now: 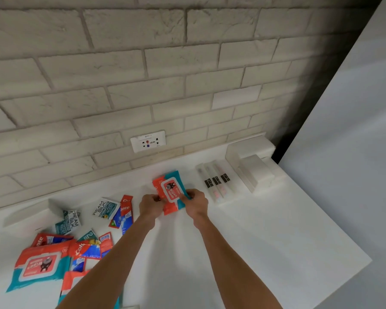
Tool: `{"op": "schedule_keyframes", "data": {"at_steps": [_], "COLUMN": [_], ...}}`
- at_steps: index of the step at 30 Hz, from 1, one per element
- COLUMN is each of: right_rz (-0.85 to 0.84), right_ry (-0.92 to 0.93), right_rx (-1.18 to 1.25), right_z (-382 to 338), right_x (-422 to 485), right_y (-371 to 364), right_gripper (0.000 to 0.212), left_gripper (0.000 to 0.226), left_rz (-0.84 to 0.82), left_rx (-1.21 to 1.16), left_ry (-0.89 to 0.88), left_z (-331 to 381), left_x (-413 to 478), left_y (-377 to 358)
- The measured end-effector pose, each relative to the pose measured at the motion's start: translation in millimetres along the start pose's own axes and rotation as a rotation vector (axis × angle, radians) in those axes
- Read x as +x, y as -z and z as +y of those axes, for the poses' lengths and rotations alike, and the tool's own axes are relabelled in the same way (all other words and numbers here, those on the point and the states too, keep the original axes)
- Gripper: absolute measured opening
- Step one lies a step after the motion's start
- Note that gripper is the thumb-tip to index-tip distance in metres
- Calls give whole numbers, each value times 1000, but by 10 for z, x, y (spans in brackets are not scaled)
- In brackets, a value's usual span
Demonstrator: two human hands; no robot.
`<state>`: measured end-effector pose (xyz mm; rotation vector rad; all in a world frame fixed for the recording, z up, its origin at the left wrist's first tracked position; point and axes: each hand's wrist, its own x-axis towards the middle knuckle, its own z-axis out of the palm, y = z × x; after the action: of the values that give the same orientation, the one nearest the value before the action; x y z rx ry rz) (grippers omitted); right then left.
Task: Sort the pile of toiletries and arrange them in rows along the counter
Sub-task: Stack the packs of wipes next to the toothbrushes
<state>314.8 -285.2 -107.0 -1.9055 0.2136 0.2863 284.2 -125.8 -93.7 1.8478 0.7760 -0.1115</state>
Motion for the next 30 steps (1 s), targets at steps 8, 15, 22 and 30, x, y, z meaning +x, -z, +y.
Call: {"op": "schedule_keyframes", "data": {"at_steps": [8, 15, 22, 30], "right_rz": [-20, -17, -10, 28], "right_ry": [20, 81, 123, 242], "right_rx": [-145, -233, -210, -381], "right_z": [-17, -20, -2, -23], "right_x": [263, 367, 306, 153], "right_y": [-116, -182, -213, -247], "right_gripper": [29, 21, 24, 24], "left_gripper": [12, 19, 23, 47], "left_rz": [88, 110, 113, 127], "left_rx": [78, 141, 191, 238], "left_ry": [-17, -28, -107, -288], "left_z": [98, 53, 29, 5], "left_x": [92, 170, 158, 57], "left_y": [-82, -101, -113, -134]}}
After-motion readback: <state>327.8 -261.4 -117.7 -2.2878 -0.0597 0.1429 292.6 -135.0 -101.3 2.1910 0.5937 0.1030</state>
